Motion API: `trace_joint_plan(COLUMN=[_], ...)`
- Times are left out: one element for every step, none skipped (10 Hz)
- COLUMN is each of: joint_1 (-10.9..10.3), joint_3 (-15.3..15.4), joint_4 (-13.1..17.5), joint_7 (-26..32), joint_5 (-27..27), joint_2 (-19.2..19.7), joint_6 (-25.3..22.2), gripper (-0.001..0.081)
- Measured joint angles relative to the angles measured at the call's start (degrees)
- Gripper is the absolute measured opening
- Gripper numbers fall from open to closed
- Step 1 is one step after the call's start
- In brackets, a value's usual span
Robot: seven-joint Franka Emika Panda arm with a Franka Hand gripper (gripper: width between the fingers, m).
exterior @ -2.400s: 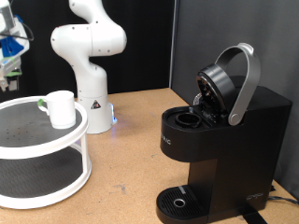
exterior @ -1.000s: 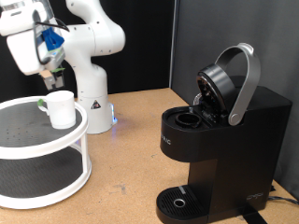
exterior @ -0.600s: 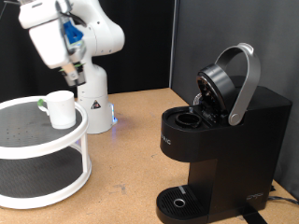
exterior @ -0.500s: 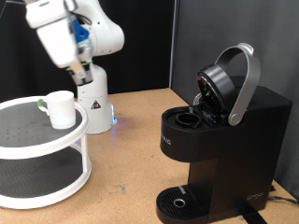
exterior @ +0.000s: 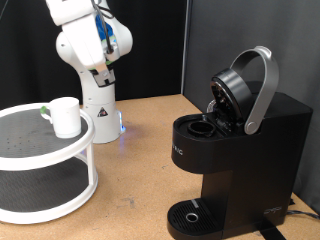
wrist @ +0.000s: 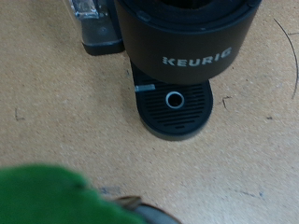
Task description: Make a cup of coffee with the keurig machine
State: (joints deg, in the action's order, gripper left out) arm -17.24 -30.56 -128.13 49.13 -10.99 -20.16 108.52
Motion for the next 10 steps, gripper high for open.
trace_joint_plan(joint_1=[-0.3, -0.8, -1.3, -1.9, -2.6, -3.4, -4.0, -4.5, -4.8, -5.1], joint_3=[-0.1, -0.1, 0.0, 0.3, 0.5, 0.7, 0.7, 0.7, 0.8, 0.9], joint_4=[0.6, 1.6, 3.0, 4.5, 6.2, 8.0, 10.3, 13.1, 15.5, 17.2], joint_7=[0.7, 0.9, 0.8, 0.8, 1.1, 1.4, 2.9, 5.0, 6.8, 8.1], joint_5=[-1.9, -3.8, -5.1, -6.0, -6.4, -7.0, -8.3, -9.9, -11.0, -11.8], joint_2=[0.4, 1.2, 2.3, 3.7, 5.2, 7.0, 9.0, 11.3, 13.3, 14.6], joint_6=[-0.7, -0.8, -0.9, -0.7, -0.9, -1.4, -3.7, -6.9, -9.3, -10.7], gripper=[0.0454, 0.0454, 0.0454, 0.0454, 0.0454, 0.0454, 0.0454, 0.0454, 0.0454, 0.0454])
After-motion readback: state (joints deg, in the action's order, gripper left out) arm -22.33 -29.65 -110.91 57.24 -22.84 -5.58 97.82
